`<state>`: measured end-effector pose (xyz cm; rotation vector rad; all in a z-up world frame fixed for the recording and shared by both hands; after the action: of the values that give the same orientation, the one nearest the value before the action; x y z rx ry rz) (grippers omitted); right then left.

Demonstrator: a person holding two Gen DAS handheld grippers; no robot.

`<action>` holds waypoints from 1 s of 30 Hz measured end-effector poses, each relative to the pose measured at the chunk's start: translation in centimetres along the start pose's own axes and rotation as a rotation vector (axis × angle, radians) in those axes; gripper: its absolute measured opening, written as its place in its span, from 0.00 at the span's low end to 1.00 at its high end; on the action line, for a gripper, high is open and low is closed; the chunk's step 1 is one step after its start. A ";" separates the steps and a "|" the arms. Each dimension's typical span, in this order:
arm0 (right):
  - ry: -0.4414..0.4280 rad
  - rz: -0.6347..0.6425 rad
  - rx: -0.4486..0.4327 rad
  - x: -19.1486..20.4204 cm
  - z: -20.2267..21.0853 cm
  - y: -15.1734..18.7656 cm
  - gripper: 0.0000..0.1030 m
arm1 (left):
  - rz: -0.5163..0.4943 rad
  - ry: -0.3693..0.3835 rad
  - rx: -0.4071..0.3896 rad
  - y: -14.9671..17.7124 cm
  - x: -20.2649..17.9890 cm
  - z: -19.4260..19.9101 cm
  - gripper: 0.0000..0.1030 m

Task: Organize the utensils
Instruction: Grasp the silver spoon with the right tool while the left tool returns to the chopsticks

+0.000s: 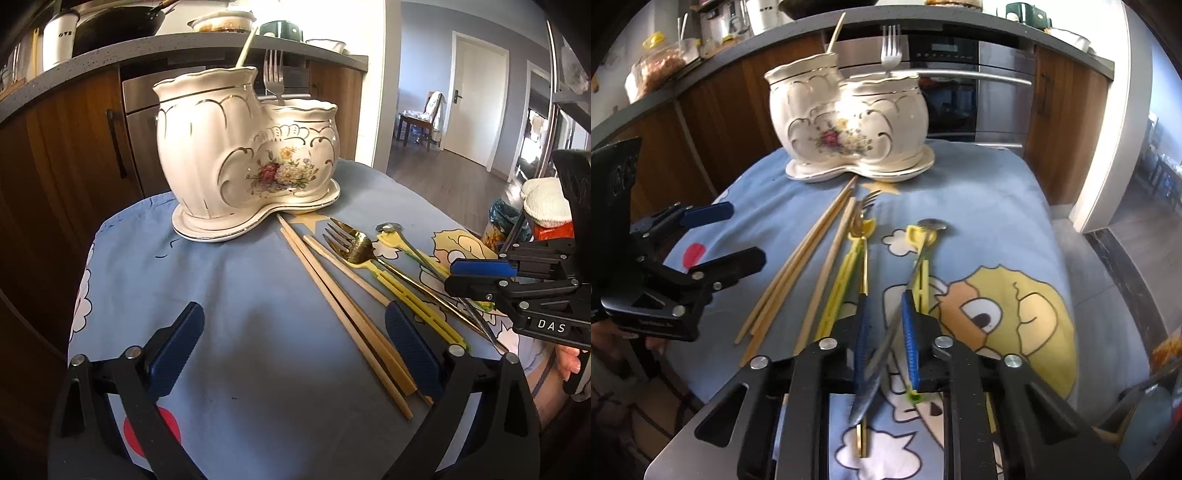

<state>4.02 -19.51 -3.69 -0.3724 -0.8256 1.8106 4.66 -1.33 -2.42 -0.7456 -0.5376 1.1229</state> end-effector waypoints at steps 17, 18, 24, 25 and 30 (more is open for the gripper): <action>0.062 -0.048 0.081 -1.2 -2.7 -1.3 0.10 | -0.010 0.005 0.006 0.3 -0.1 -0.1 0.78; 0.059 -0.051 0.081 -1.3 -2.9 -1.5 0.10 | -0.010 0.004 0.007 0.3 -0.1 -0.1 0.78; 0.053 -0.060 0.053 -1.9 -3.8 -2.4 0.09 | -0.023 0.000 0.027 0.2 -0.3 -0.4 0.73; 0.050 -0.062 0.049 -1.9 -3.8 -2.4 0.07 | -0.033 0.003 0.044 0.1 -0.5 -0.5 0.67; 0.021 -0.072 0.025 -2.1 -3.4 -2.1 0.04 | -0.019 0.020 0.111 0.0 -1.2 -1.2 0.47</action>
<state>8.38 -19.78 -4.94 -0.3412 -0.7916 1.7456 5.11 -2.79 -3.25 -0.6534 -0.4610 1.1169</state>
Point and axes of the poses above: each gripper's, at about its wrist camera, not at the fingertips, and z roughly against the way its jaws point, x to its left, y to its underside, the point moved 1 cm from there along -z, roughly the way its jaws point, and after that the axes turned 2 degrees about -y, right-handed, at the moved point
